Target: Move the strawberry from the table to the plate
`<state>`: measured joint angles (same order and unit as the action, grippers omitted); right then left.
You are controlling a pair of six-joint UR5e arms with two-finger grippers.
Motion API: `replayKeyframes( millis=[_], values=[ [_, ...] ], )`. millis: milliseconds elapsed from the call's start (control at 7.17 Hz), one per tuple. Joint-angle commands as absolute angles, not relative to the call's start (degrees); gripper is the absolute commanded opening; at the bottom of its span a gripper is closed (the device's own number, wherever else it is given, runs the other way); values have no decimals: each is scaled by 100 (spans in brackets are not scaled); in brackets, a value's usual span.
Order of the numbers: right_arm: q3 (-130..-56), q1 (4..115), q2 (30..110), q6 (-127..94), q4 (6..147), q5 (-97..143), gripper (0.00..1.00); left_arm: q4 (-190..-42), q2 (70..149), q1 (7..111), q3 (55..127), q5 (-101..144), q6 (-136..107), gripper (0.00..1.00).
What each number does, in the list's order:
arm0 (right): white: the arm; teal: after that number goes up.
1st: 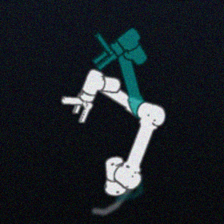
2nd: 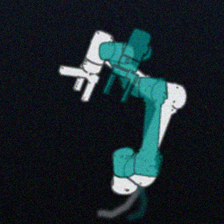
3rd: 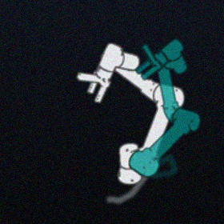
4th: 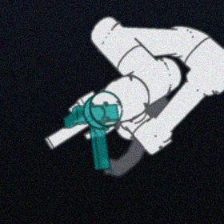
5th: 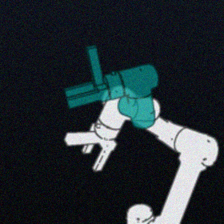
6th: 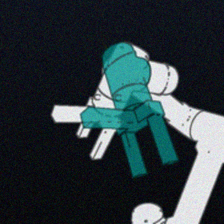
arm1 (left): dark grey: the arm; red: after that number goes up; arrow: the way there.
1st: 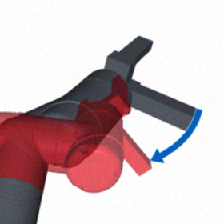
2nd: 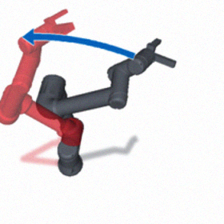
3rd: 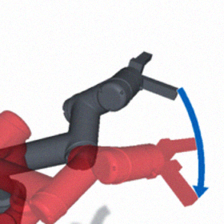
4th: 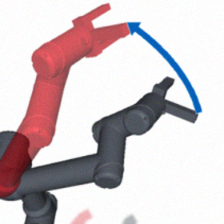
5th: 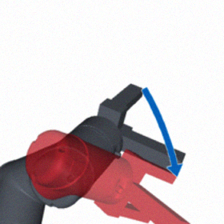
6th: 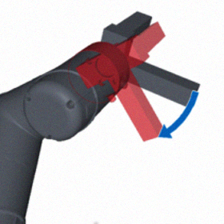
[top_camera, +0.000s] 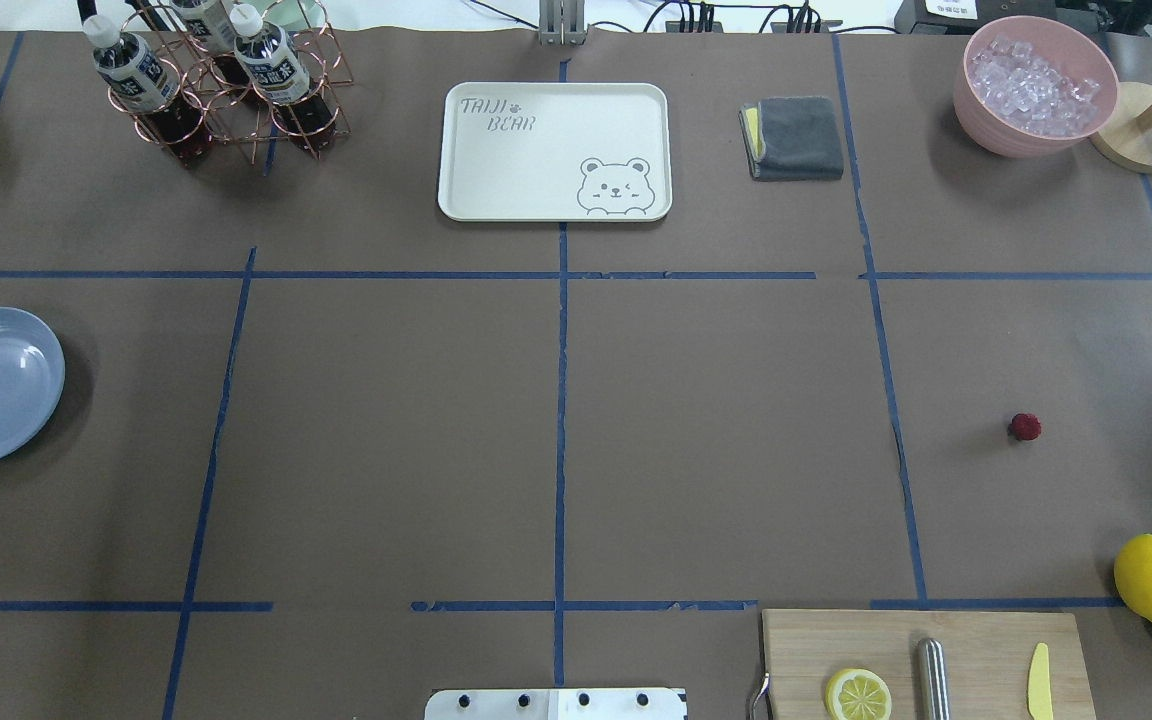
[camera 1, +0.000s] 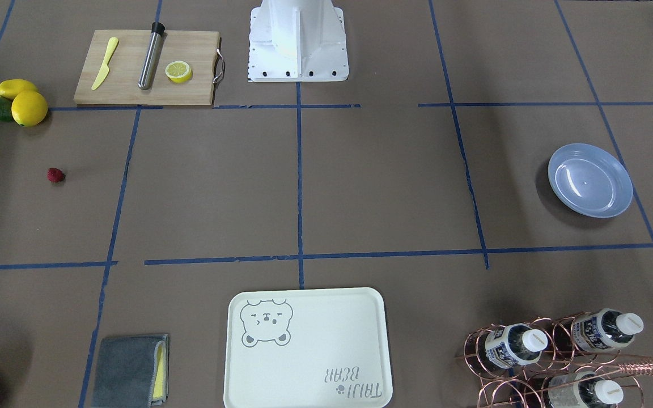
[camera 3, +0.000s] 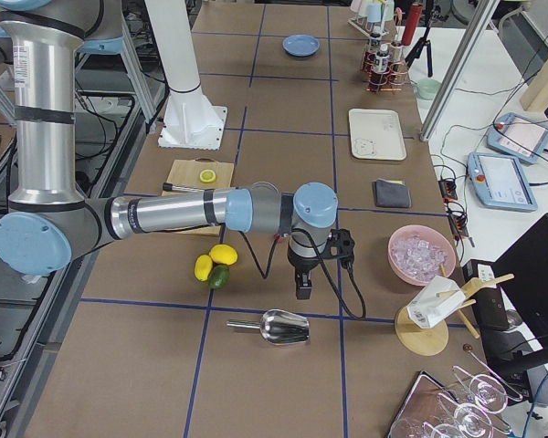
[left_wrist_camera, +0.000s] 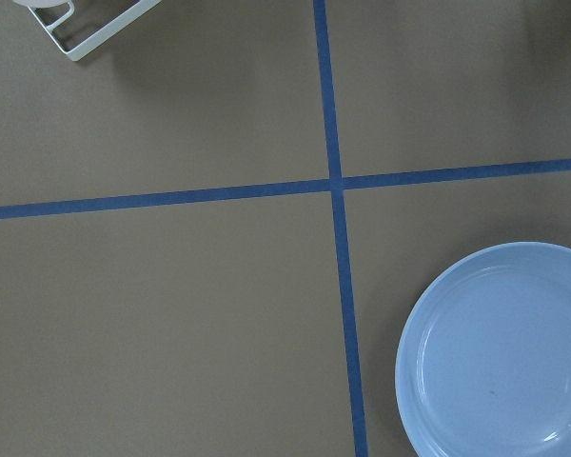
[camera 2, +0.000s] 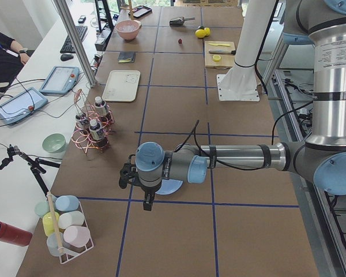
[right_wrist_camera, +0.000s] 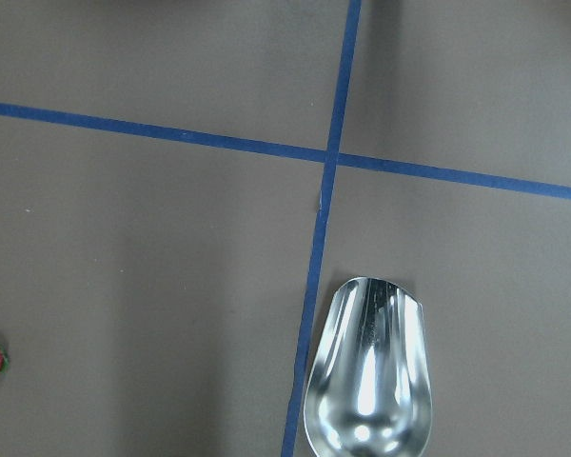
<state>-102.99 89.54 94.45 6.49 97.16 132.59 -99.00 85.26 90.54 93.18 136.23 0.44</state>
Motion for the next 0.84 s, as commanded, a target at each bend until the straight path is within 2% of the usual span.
replayKeyframes(
  millis=[0, 279, 558, 698],
  values=[
    [-10310, 8956, 9387, 589, 9668, 13245, 100, -9914, 8525, 9053, 9334, 13632, 44, 100],
    [-10336, 8956, 9387, 571, 9668, 13271, 100, -10123, 8517, 9053, 9247, 13649, 9, 100],
    [-10389, 8947, 9387, 536, 9668, 13298, 100, -11244, 8420, 8992, 8695, 13641, -383, 100],
    [-10406, 8947, 9387, 536, 9668, 13298, 100, -11659, 8298, 8652, 8658, 13641, -1126, 100]
  ],
)
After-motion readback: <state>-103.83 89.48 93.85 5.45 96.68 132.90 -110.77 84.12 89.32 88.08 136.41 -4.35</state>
